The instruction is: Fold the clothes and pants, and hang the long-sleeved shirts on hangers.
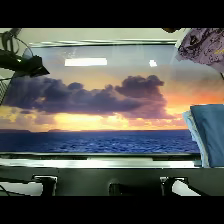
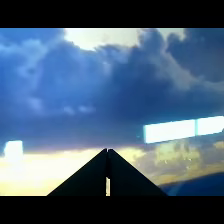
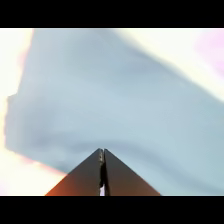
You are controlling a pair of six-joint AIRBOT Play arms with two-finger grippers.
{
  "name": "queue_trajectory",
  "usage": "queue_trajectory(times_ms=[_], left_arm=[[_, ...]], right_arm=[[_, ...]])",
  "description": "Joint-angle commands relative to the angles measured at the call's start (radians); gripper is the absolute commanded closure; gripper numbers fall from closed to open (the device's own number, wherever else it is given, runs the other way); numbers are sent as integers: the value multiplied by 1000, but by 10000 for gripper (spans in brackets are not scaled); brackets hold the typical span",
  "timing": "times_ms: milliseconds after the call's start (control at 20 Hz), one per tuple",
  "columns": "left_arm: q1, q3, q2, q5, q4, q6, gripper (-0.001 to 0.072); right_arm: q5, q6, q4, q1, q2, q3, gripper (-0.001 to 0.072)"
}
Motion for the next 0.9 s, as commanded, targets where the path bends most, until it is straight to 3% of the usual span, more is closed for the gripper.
queue_trajectory(times_ms=[0,150,400,850], left_arm=[[9,-9,87,-5,111,0,691],[-12,-89,182,-5,166,-4,691],[-95,-253,318,-5,285,-16,691],[-131,-264,338,-2,321,-71,689]], right_arm=[[-61,-124,197,246,1,23,680],[-11,-211,193,530,1,23,680],[-2,-204,152,882,1,23,680],[-5,-205,98,961,1,23,679]])
